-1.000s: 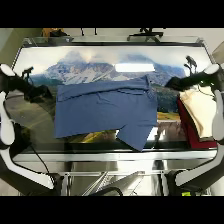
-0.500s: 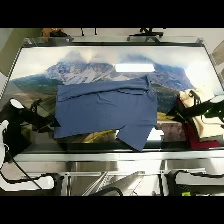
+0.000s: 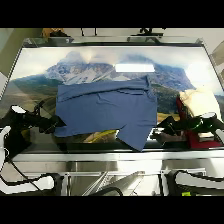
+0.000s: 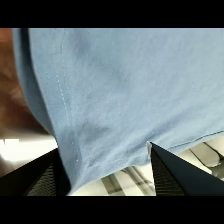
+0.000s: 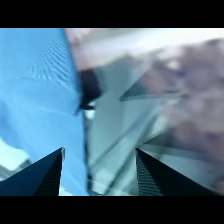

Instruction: Fold the shirts.

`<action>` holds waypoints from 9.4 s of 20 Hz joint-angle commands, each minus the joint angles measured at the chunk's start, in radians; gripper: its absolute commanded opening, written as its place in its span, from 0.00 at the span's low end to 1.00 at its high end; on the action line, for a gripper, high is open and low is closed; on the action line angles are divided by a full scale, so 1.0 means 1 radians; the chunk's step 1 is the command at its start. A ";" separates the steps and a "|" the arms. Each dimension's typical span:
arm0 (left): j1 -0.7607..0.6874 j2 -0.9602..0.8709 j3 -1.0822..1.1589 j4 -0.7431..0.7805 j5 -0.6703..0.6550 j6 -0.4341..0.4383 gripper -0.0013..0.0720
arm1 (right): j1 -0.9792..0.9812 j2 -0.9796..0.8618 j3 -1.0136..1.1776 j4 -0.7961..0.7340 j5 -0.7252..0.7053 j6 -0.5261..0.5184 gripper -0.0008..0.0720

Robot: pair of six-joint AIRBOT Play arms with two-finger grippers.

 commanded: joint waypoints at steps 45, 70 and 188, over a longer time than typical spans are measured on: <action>-0.156 -0.175 0.576 0.062 -0.116 -0.093 0.03 | 0.226 -0.277 0.592 0.431 -0.150 -0.283 0.04; -0.209 -0.466 1.078 -0.065 -0.198 -0.211 0.96 | 0.154 -0.671 0.991 0.169 0.013 -0.191 0.97; -0.174 0.427 0.661 -0.529 -0.272 0.130 0.03 | -0.337 -0.143 1.210 -0.039 0.099 0.327 0.04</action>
